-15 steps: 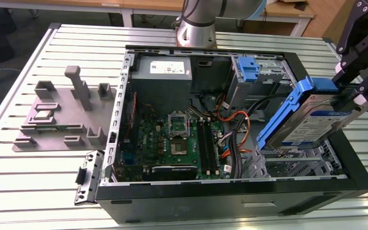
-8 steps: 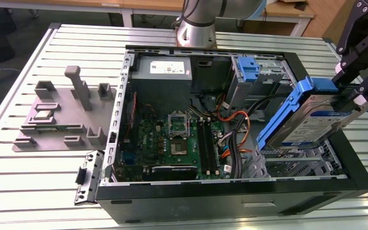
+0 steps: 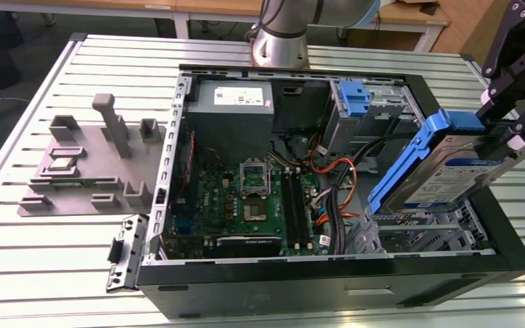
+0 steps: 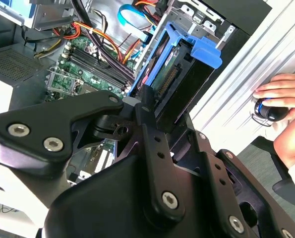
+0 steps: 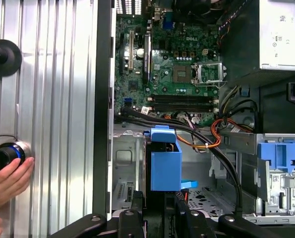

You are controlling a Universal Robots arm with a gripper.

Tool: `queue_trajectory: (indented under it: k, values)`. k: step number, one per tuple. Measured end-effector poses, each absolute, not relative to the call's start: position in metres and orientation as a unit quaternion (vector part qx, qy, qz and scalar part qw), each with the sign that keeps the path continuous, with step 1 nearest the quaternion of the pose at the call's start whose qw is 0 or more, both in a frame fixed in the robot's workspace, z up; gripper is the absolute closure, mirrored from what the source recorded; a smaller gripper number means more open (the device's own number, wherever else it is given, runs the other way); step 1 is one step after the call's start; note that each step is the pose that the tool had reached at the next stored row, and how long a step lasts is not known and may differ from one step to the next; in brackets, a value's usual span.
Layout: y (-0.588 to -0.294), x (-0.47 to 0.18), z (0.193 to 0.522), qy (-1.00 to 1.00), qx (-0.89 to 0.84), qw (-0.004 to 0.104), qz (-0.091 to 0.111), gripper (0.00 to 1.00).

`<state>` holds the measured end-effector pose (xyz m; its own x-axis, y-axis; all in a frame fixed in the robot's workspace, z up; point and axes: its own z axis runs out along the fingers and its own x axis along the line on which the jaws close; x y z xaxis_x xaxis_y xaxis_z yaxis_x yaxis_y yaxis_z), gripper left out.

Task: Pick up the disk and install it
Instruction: 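Pick up the disk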

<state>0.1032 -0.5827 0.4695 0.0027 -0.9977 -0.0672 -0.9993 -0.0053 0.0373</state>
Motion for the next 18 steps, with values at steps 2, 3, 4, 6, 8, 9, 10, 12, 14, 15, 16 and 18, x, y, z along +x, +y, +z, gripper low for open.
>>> queue_trajectory:
  k: [2, 3, 4, 6, 8, 9, 10, 12, 14, 15, 16, 18]
  values:
    - [-0.5834, 0.1046, 0.4691, 0.705, -0.708, 0.011, 0.037, 0.65]
    - [-0.5836, 0.1052, 0.4686, 0.705, -0.708, 0.011, 0.037, 0.65]
    - [-0.5838, 0.1056, 0.4681, 0.705, -0.708, 0.011, 0.037, 0.65]
    - [-0.584, 0.1061, 0.4673, 0.705, -0.708, 0.01, 0.037, 0.65]
    - [-0.584, 0.1061, 0.4673, 0.705, -0.708, 0.01, 0.037, 0.65]
    - [-0.584, 0.1061, 0.4673, 0.705, -0.708, 0.01, 0.037, 0.65]
    - [-0.584, 0.1061, 0.4671, 0.705, -0.708, 0.01, 0.037, 0.65]
    - [-0.584, 0.1067, 0.4661, 0.705, -0.708, 0.011, 0.037, 0.65]
    - [-0.584, 0.1079, 0.4655, 0.705, -0.708, 0.011, 0.037, 0.65]
    - [-0.584, 0.1085, 0.4654, 0.705, -0.708, 0.011, 0.037, 0.65]
    - [-0.584, 0.1088, 0.4653, 0.705, -0.708, 0.011, 0.037, 0.65]
    - [-0.5843, 0.1096, 0.4639, 0.705, -0.708, 0.011, 0.038, 0.65]
